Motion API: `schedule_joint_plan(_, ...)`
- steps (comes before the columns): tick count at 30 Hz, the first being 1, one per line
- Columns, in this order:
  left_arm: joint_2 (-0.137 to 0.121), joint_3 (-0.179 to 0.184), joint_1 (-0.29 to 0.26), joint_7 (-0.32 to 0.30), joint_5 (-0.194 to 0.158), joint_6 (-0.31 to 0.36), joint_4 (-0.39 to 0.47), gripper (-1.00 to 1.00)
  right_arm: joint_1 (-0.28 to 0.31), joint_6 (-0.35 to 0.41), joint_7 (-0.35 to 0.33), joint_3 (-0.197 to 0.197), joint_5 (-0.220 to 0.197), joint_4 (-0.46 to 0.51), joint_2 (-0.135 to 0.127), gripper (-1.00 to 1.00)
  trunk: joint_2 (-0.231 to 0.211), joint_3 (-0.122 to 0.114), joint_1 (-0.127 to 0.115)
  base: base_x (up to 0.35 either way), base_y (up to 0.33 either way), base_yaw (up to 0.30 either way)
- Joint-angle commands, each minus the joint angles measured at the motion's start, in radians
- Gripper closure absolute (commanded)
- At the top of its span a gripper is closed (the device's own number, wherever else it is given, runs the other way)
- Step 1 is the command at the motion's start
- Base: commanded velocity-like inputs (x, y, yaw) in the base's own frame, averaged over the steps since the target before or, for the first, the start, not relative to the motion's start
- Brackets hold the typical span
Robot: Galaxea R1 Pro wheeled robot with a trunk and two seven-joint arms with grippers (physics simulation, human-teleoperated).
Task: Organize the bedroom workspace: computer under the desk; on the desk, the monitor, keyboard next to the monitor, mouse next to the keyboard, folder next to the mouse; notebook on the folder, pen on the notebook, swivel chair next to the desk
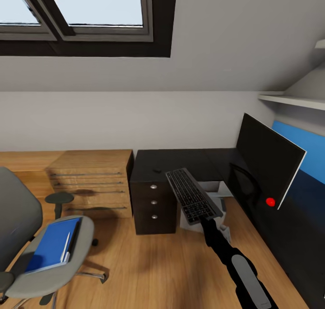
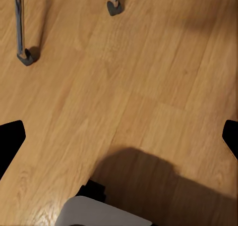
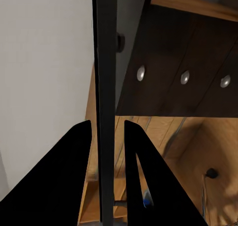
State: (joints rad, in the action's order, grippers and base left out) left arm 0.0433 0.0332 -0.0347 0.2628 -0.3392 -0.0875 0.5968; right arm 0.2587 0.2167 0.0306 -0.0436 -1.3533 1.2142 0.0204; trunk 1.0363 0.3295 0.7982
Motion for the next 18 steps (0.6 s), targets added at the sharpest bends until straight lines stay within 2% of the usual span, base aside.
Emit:
schedule_joint_plan(1, 0.000, 0.004, -0.001, 0.004, -0.009, -0.005, 0.000, -1.00, 0.001, 0.002, 0.002, 0.001, -0.007, 0.001, 0.000, 1.00, 0.001, 0.001, 0.001, 0.325, 0.000, 0.000)
schedule_joint_plan(18, 0.001, 0.004, -0.001, 0.004, -0.009, -0.005, 0.000, -1.00, 0.001, -0.003, 0.001, -0.001, -0.006, -0.040, 0.004, 1.00, 0.001, 0.001, 0.001, 0.327, 0.000, 0.000)
